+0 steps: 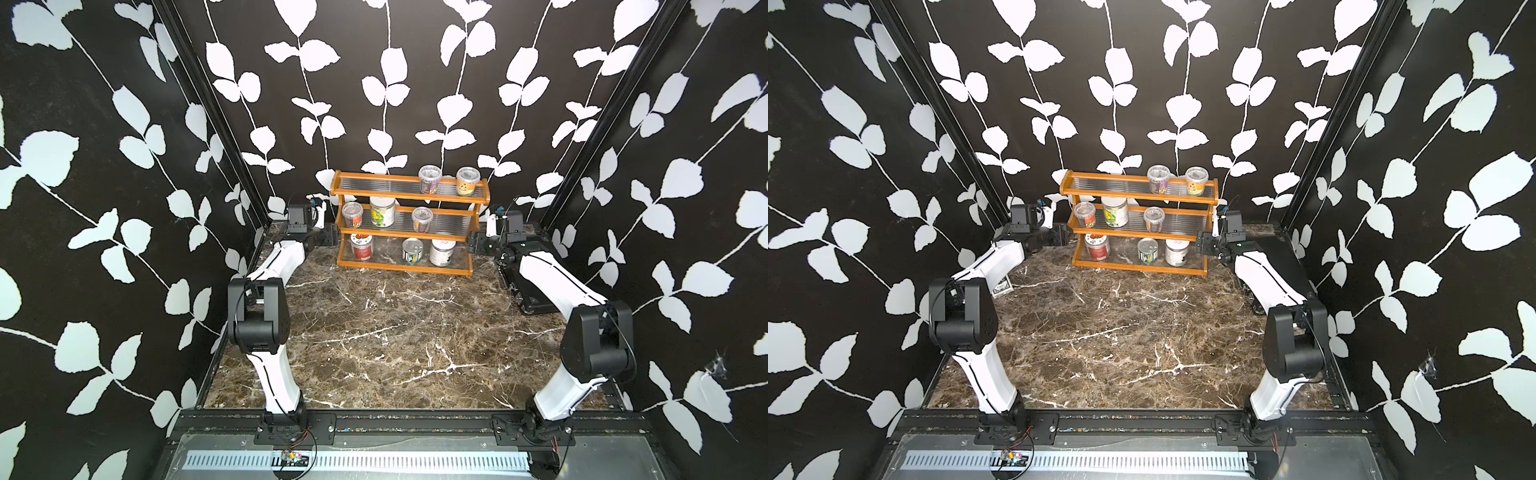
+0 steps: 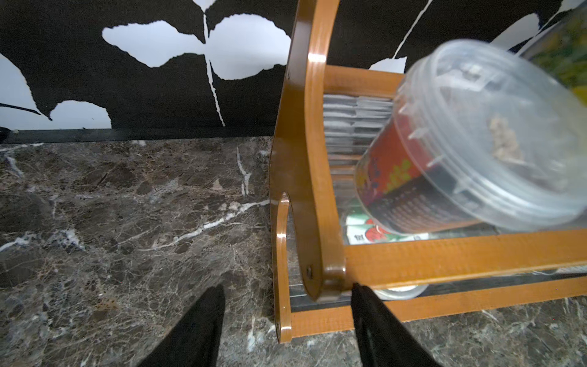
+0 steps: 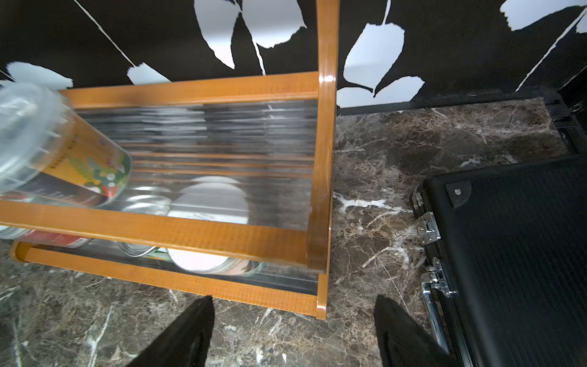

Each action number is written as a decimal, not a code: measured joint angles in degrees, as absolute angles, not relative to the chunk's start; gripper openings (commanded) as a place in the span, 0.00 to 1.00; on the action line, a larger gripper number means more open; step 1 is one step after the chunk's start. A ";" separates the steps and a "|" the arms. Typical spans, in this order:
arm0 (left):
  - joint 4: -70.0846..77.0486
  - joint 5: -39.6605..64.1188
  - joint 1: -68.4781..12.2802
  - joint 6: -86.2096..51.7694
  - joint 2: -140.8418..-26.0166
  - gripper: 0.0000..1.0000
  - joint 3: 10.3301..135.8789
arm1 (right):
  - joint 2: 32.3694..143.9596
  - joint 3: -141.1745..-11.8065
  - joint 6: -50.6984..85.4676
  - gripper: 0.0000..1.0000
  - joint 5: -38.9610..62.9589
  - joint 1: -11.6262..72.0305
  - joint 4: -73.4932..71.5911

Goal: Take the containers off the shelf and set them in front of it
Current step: Move the shelf to the center of the board.

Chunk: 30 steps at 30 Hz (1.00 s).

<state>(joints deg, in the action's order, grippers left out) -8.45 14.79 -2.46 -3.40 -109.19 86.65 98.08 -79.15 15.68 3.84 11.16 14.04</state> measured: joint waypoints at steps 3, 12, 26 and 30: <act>-6.26 15.14 -2.46 -3.70 -109.21 0.62 86.87 | 98.87 -79.42 15.64 0.75 3.57 11.35 13.96; -2.22 15.77 -2.46 -4.75 -111.79 0.54 89.76 | 101.14 -80.51 14.90 0.62 2.94 11.40 12.88; -2.44 18.55 -2.61 -4.60 -115.66 0.37 91.72 | 104.07 -83.02 14.55 0.43 1.93 11.49 12.38; -2.55 18.72 -2.66 -3.99 -115.66 0.30 91.79 | 104.42 -83.53 14.39 0.36 1.30 11.62 12.38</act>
